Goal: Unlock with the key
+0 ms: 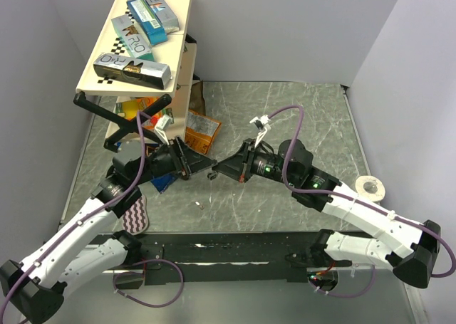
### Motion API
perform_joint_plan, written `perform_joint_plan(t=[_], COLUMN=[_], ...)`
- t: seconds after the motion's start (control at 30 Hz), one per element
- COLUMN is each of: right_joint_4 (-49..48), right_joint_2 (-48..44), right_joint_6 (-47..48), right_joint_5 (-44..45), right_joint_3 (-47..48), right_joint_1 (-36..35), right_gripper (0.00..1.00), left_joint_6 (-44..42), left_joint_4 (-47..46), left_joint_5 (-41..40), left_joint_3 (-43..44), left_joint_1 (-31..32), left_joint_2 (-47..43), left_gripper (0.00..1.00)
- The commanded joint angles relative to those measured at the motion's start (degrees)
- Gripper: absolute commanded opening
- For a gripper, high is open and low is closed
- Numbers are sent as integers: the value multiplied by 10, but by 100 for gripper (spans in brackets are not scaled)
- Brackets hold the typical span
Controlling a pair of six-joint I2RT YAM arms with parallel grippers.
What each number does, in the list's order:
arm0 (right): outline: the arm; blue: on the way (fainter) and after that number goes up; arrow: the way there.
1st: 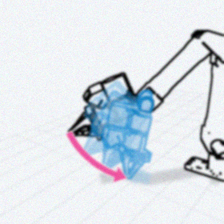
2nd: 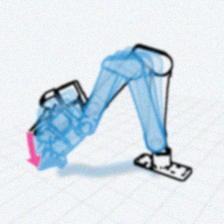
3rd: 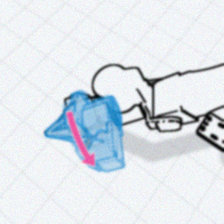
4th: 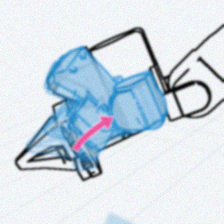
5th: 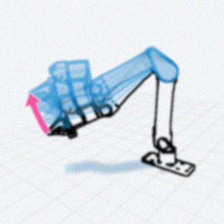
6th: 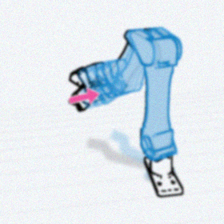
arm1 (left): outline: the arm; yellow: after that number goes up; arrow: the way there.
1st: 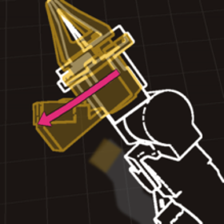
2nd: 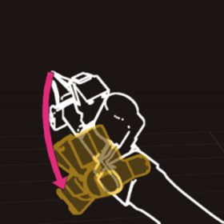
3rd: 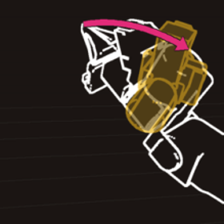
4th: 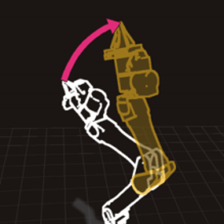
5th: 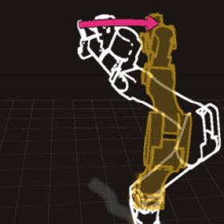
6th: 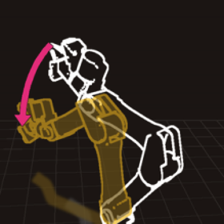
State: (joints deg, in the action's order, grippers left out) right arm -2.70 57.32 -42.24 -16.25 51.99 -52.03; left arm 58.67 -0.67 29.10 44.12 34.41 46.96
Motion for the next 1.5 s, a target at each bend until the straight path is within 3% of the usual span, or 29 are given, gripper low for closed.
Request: perform_joint_plan(t=[0.0, 0.23, 0.4, 0.47, 0.5, 0.53, 0.63, 0.73, 1.2, 1.47], right_joint_4=[-71, -85, -86, -73, -62, -50, -13, 15, 30, 5], right_joint_2=[-14, -2, -1, 1, -2, -3, -18, -28, -5, -7], right_joint_6=[-22, -32, -32, -29, -27, -20, -5, 6, -4, -14], right_joint_5=[19, 3, 2, -4, -4, -1, 3, -6, -70, -77], right_joint_3=[-12, -16, -15, -11, -3, 1, 13, 24, 34, 23], right_joint_1=[-1, 0, 1, -1, -1, 0, 0, 0, 3, 7], right_gripper=[0, 0, 0, 0, 7, 24, 46, 53, 36, 20], left_joint_6=[65, 68, 65, 58, 55, 51, 41, 48, 57, 60], left_joint_4=[-79, -80, -72, -66, -59, -54, -40, -51, -121, -130], left_joint_5=[-21, -19, -15, -19, -19, -21, -12, 26, 88, 91], left_joint_3=[-15, -12, -11, -7, -4, 1, 12, 15, 9, 4], left_joint_1=[-1, -1, -1, -2, -1, -1, -1, -1, -1, -1], left_joint_2=[-20, -13, -10, -11, -13, -14, -12, 7, 18, 13], left_gripper=[59, 36, 6, 1, 1, 1, 1, 1, 1, 1])
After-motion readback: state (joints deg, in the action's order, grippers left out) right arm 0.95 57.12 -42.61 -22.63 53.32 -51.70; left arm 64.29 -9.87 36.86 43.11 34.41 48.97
